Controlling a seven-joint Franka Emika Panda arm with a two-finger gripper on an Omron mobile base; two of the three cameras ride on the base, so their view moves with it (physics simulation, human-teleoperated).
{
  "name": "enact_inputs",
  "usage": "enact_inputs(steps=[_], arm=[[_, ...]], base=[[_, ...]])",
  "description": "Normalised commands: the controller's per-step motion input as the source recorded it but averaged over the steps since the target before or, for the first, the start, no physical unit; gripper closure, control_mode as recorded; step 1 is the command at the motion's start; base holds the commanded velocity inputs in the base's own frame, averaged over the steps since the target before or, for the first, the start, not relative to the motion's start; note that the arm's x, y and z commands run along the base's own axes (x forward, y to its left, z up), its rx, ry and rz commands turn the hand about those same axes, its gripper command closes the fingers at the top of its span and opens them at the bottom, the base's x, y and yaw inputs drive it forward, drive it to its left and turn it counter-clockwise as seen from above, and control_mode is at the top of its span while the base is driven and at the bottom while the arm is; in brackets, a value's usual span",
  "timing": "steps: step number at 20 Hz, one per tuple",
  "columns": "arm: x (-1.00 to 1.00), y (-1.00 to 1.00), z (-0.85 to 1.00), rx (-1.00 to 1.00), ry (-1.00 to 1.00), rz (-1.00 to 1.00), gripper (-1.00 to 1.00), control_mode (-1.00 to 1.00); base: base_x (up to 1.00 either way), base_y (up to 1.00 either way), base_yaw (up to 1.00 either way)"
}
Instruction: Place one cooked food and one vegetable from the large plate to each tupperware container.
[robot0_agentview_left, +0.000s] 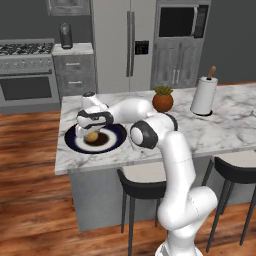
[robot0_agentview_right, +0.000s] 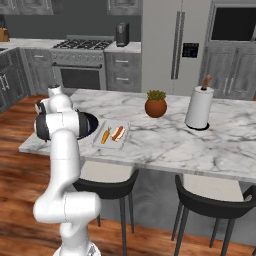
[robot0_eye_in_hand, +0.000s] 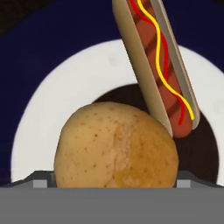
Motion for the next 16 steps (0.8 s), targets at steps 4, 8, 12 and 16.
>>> enact_inputs(steps=[4, 8, 12, 16], arm=[[-0.77, -0.31, 0.55, 0.00, -0.01, -0.02, 1.00, -1.00], [-0.88, -0.72, 0.68, 0.00, -0.01, -0.04, 1.00, -1.00], [-0.92, -1.00, 0.46, 0.01, 0.00, -0.10, 1.00, -1.00], [-1.00, -1.00, 0.27, 0.07, -0.02, -0.11, 1.00, -1.00]], base=[[0.00, 0.00, 0.00], [0.00, 0.00, 0.00], [0.00, 0.00, 0.00], [0.00, 0.00, 0.00]])
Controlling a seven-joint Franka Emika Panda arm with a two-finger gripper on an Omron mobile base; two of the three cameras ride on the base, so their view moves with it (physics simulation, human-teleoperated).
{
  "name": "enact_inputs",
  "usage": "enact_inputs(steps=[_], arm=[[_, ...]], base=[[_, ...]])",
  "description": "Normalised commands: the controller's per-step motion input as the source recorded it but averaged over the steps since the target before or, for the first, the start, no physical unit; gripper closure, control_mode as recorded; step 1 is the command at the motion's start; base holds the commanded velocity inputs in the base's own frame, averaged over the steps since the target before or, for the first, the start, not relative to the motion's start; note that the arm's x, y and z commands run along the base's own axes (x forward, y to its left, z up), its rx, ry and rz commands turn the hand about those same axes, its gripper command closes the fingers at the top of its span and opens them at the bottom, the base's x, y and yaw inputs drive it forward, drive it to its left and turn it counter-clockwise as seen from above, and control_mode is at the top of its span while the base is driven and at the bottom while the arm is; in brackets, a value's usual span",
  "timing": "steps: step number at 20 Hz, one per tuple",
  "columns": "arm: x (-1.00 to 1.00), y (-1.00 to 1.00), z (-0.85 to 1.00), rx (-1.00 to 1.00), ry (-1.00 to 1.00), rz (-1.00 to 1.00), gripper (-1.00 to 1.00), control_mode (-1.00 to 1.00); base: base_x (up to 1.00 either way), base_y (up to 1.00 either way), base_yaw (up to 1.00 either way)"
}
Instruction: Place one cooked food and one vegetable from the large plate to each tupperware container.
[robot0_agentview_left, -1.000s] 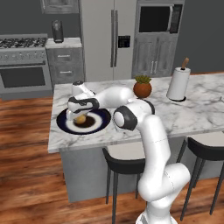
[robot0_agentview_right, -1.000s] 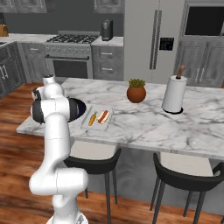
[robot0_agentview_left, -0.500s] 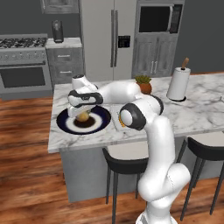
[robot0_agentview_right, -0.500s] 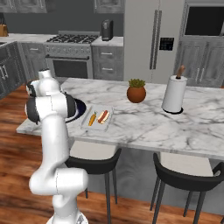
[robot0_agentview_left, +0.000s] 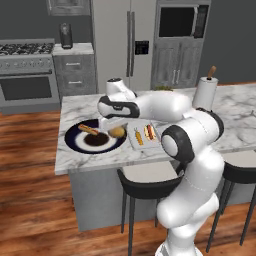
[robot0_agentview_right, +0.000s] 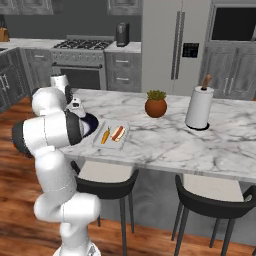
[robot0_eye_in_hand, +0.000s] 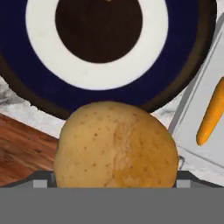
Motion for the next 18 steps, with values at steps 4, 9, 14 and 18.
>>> enact_inputs(steps=[4, 9, 14, 18], arm=[[-0.97, -0.91, 0.45, 0.04, -0.03, -0.12, 1.00, -1.00], [-0.68, -0.60, 0.52, -0.01, 0.00, -0.30, 1.00, -1.00], [0.00, -0.33, 0.13, -0.10, 0.09, -0.30, 1.00, -1.00], [0.00, 0.00, 0.00, 0.00, 0.00, 0.00, 1.00, -1.00]], base=[[0.00, 0.00, 0.00], [0.00, 0.00, 0.00], [0.00, 0.00, 0.00], [0.00, 0.00, 0.00]])
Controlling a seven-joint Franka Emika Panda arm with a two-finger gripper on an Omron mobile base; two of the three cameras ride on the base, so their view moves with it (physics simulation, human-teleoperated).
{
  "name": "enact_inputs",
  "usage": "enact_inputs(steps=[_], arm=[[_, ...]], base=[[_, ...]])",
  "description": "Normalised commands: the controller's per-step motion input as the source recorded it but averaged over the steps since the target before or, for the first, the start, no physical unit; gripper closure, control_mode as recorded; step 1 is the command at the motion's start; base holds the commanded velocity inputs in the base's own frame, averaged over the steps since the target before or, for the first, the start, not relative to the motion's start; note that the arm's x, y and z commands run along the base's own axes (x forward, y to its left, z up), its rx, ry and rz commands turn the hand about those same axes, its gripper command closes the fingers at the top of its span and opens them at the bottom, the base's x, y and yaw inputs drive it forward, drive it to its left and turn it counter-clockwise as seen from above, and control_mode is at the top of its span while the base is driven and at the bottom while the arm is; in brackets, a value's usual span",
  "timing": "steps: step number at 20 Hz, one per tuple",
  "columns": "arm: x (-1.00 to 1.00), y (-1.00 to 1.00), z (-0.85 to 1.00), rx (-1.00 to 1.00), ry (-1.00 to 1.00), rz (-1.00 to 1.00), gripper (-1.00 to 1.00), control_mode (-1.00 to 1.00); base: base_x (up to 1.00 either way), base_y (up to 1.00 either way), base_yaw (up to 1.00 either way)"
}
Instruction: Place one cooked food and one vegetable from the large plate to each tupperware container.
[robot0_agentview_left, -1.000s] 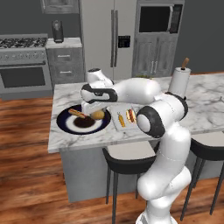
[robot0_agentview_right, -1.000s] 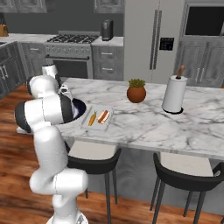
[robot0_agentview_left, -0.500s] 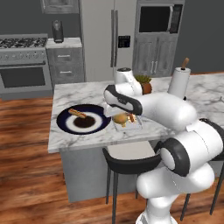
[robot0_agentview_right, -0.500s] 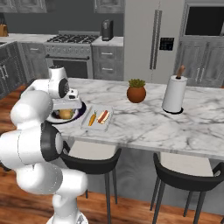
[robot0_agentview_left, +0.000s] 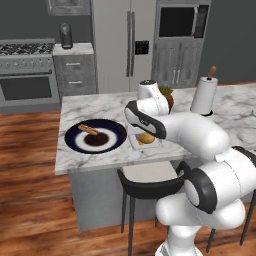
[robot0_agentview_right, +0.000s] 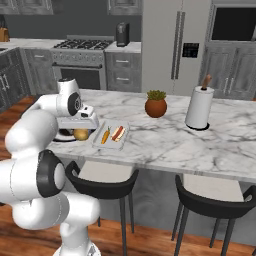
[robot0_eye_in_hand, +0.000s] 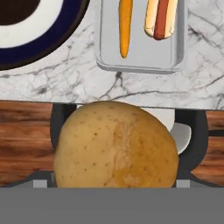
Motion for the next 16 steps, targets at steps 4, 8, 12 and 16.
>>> enact_inputs(steps=[4, 8, 12, 16], arm=[[0.00, 0.00, 0.00, 0.00, 0.00, 0.00, 1.00, -1.00], [0.00, 0.00, 0.00, 0.00, 0.00, 0.00, 1.00, 1.00], [0.00, 0.00, 0.00, 0.00, 0.00, 0.00, 1.00, 1.00], [0.00, 0.00, 0.00, 0.00, 0.00, 0.00, 1.00, 1.00]], base=[[0.00, 0.00, 0.00], [0.00, -0.06, 0.00], [0.00, -0.70, 0.00], [0.06, -1.00, 0.00]])
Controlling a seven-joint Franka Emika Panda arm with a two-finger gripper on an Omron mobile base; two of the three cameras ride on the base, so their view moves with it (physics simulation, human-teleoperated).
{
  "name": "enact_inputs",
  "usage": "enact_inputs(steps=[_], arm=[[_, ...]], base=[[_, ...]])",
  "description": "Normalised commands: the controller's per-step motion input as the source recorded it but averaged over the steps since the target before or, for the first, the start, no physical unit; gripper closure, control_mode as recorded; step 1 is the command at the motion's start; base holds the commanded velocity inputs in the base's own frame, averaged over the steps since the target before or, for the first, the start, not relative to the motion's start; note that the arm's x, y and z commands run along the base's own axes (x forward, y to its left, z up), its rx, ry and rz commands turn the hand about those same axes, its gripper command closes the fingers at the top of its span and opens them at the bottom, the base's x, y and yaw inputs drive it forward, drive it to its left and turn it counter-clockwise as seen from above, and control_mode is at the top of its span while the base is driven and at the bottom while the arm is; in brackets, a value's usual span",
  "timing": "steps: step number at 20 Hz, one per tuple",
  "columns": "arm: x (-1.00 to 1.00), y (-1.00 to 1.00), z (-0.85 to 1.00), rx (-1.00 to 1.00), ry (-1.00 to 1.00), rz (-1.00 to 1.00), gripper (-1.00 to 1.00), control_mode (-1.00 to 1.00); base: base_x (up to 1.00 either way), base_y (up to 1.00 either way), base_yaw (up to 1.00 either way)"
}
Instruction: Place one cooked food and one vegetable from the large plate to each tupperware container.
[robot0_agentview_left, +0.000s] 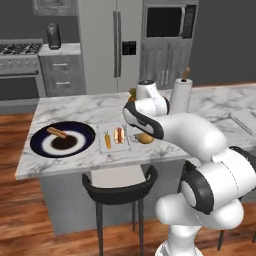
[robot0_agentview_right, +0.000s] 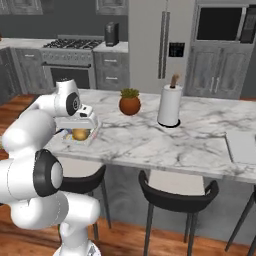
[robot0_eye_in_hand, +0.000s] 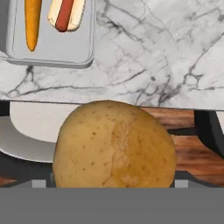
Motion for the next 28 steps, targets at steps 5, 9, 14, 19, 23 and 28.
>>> enact_inputs(steps=[5, 9, 14, 19, 23, 28], arm=[[0.00, 0.00, 0.00, 0.00, 0.00, 0.00, 1.00, 1.00], [0.00, 0.00, 0.00, 0.00, 0.00, 0.00, 1.00, 1.00], [0.00, 0.00, 0.00, 0.00, 0.00, 0.00, 1.00, 1.00], [0.00, 0.00, 0.00, 0.00, 0.00, 0.00, 1.00, 1.00], [0.00, 0.00, 0.00, 0.00, 0.00, 0.00, 1.00, 1.00], [0.00, 0.00, 0.00, 0.00, 0.00, 0.00, 1.00, 1.00]], base=[[0.03, -1.00, 0.00], [0.00, -1.00, 0.00], [0.03, -1.00, 0.00], [0.18, -0.88, 0.00], [0.21, -0.81, 0.00], [0.30, -0.39, 0.00]])
